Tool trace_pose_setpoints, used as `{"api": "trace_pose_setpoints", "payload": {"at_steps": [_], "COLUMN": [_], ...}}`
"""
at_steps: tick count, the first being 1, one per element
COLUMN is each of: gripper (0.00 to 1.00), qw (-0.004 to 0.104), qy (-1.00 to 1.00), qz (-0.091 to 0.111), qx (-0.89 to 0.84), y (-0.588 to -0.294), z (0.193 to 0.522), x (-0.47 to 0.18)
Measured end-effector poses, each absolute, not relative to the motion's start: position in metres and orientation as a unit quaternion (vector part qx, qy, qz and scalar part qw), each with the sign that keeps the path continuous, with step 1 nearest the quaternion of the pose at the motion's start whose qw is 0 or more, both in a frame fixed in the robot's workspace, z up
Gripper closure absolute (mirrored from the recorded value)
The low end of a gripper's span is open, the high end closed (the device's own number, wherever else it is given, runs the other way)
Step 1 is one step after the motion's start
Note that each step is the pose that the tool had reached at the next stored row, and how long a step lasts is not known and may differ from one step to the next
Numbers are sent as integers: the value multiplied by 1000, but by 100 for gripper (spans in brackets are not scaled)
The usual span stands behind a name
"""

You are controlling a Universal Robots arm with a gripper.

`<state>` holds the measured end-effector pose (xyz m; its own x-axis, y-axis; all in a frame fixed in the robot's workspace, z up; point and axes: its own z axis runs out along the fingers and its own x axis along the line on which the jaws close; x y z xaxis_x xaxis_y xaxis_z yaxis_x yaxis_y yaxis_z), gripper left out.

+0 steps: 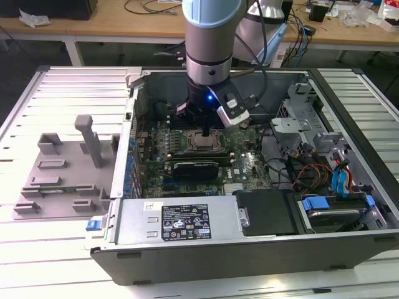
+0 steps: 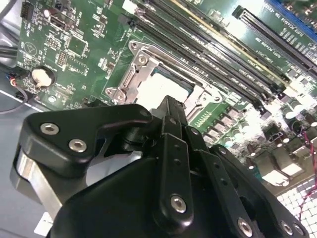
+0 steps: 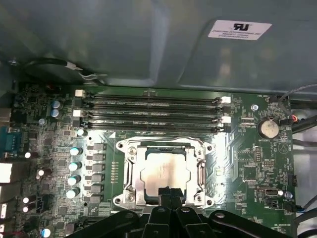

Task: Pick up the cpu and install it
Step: 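Install the second cpu locking lever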

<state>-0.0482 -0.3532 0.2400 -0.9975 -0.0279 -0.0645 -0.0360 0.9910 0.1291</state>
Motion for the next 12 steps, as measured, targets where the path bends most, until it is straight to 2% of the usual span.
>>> {"api": "trace_pose_setpoints", "payload": {"at_steps": [12], "gripper": [89], "qw": [31], "qy": [997], "qz": [65], "qx": [-16], "y": [-351], "z": [246], "x": [-48]}}
